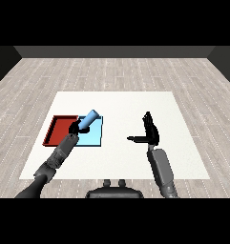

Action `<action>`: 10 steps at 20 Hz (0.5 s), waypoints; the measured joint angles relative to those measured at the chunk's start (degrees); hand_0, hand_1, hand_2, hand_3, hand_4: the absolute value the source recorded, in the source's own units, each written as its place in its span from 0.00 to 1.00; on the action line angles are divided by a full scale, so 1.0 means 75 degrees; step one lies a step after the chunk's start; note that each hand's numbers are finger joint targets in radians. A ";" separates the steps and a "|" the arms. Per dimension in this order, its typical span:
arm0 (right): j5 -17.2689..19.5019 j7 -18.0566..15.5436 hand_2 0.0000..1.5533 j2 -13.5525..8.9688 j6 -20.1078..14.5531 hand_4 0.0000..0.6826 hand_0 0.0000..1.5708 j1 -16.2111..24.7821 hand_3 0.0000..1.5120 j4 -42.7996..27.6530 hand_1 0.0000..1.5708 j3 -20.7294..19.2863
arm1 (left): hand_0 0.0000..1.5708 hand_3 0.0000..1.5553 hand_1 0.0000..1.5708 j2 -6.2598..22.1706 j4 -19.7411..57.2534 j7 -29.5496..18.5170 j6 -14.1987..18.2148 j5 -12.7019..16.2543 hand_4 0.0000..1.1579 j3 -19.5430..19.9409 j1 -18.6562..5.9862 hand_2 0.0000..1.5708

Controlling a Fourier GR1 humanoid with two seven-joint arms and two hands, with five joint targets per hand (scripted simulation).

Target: Pick the blue can and put it in the blue box

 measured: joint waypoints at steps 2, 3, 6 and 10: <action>-0.0093 -0.0151 0.00 -0.0021 0.0074 0.00 0.00 -0.0156 0.00 0.0334 0.00 -0.0167 | 0.78 0.00 0.78 -0.0183 0.0599 0.0247 -0.0144 -0.0052 0.68 0.0046 -0.0255 0.66; -0.0085 -0.0209 0.00 0.0010 0.0066 0.00 0.00 -0.0198 0.00 0.0460 0.00 -0.0181 | 0.76 0.00 0.76 -0.0316 0.0890 0.0373 -0.0206 -0.0110 0.72 0.0025 -0.0370 0.66; -0.0164 -0.0257 0.00 -0.0045 0.0111 0.00 0.00 -0.0221 0.00 0.0651 0.00 -0.0328 | 0.78 0.00 0.78 -0.0532 0.1662 0.0839 -0.0561 -0.0338 0.72 -0.0113 -0.0696 0.69; -0.0224 -0.0379 0.00 -0.0086 0.0165 0.00 0.00 -0.0246 0.00 0.0877 0.00 -0.0462 | 0.68 0.40 0.68 -0.0801 0.2102 0.0856 -0.1066 -0.0154 0.72 0.0138 -0.0762 0.65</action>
